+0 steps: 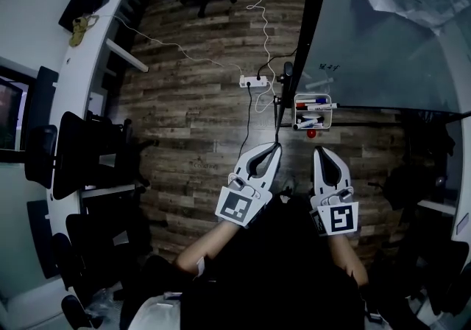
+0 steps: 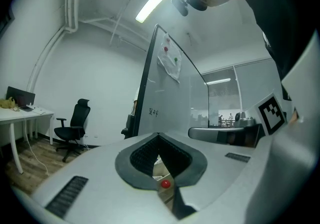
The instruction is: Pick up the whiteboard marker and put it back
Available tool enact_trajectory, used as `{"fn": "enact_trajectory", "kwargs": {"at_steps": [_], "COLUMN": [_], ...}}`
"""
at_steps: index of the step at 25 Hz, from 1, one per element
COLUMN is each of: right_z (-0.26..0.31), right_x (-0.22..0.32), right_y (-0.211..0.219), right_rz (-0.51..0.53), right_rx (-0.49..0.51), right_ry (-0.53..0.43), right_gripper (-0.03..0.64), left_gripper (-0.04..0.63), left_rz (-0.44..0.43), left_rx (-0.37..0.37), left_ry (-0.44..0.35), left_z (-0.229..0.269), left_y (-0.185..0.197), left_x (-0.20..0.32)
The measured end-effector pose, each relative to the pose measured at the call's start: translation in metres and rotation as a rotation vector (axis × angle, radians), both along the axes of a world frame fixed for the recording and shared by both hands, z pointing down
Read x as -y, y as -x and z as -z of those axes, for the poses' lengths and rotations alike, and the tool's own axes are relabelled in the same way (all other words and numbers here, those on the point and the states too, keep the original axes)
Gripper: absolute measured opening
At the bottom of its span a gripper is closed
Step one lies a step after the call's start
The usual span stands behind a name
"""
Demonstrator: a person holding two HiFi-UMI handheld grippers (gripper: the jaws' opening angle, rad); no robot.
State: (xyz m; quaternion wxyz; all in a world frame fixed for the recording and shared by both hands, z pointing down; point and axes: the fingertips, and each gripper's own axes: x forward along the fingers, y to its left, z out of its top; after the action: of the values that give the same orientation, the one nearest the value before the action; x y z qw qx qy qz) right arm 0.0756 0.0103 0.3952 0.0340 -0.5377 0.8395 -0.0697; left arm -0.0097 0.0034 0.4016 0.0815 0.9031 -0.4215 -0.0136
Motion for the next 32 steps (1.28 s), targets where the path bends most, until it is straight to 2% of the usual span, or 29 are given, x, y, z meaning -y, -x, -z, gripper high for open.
{"fn": "enact_trajectory", "kwargs": {"at_steps": [12,32], "right_z": [-0.011,-0.05], "right_x": [0.006,0.03], "right_y": [-0.003,0.01], "right_rz": [0.085,0.086], "right_rx": [-0.004,-0.091], "right_ry": [0.018,0.098], "right_gripper": [0.014,0.015], "left_gripper": [0.006,0.006], "left_rz": [0.085,0.047], "left_rx": [0.032,-0.009], "left_ry": [0.019,0.026], "left_z": [0.0,-0.005], "left_y": [-0.007,0.003], "left_x": [-0.003,0.024]}}
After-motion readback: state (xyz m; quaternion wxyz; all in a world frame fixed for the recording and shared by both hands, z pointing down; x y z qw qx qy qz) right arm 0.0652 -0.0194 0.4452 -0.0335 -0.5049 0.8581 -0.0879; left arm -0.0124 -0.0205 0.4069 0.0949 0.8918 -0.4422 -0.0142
